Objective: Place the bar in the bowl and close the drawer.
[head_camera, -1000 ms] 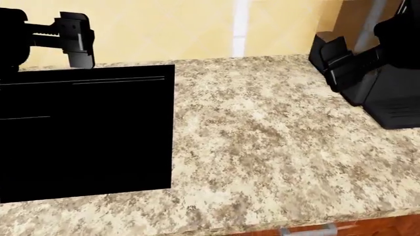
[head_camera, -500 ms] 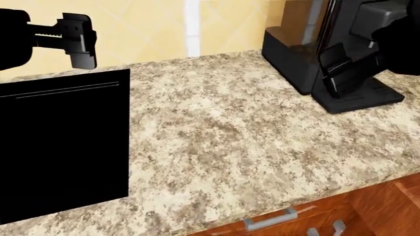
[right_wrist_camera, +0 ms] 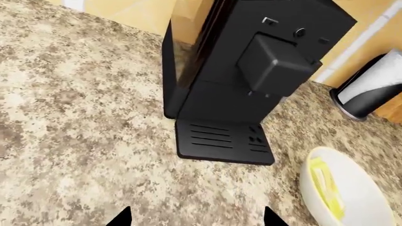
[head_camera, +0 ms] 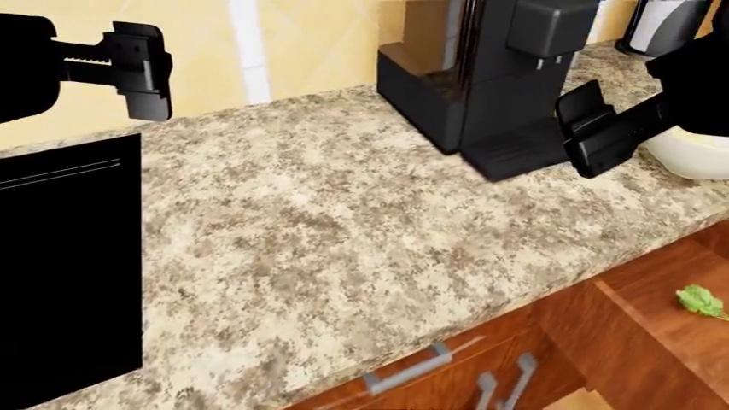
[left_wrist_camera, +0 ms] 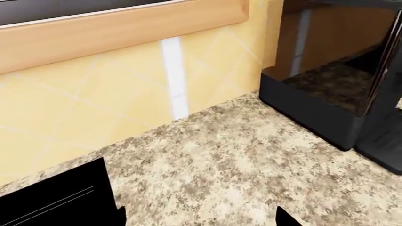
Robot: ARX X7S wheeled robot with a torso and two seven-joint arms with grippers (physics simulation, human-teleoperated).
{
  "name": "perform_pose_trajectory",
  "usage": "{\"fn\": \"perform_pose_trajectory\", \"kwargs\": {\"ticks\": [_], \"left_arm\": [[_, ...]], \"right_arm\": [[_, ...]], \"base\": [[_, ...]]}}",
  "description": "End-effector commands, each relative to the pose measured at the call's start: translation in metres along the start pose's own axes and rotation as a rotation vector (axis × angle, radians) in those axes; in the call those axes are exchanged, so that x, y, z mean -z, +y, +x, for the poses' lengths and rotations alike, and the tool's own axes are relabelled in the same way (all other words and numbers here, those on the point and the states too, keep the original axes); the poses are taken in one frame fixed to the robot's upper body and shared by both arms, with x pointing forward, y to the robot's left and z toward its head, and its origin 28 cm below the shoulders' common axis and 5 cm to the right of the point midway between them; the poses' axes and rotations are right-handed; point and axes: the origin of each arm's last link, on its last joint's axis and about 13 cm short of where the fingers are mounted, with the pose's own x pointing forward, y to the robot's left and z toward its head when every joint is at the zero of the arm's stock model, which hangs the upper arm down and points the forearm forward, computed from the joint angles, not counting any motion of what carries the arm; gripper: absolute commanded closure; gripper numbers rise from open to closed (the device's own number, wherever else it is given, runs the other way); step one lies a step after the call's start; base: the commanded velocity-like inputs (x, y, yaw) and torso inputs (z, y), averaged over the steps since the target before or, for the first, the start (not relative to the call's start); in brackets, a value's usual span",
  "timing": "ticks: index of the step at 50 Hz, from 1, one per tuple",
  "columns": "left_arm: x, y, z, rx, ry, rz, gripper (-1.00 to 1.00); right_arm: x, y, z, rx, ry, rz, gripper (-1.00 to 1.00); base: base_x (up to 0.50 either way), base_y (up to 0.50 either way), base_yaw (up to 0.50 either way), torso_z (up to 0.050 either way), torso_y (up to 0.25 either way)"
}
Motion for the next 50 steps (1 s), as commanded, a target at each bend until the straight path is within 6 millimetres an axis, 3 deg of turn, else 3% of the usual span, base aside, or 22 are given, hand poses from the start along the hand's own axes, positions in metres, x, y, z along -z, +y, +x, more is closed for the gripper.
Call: {"fn": "perform_pose_trajectory", "kwargs": {"ticks": [1, 50], "left_arm": [[-0.0005, -0.0010, -0.0001, 0.002, 0.000, 0.003, -1.00], [0.0004, -0.0016, 0.0000, 0.005, 0.001, 0.004, -1.00]], "right_arm": [[0.0008, -0.0005, -0.0014, 0.001, 0.001, -0.001, -1.00], [0.0026, 0.0019, -0.0026, -0.014, 0.004, -0.019, -1.00]], "base": [[0.00, 0.00, -0.50, 0.000, 0.000], [0.00, 0.00, -0.50, 0.000, 0.000]]}}
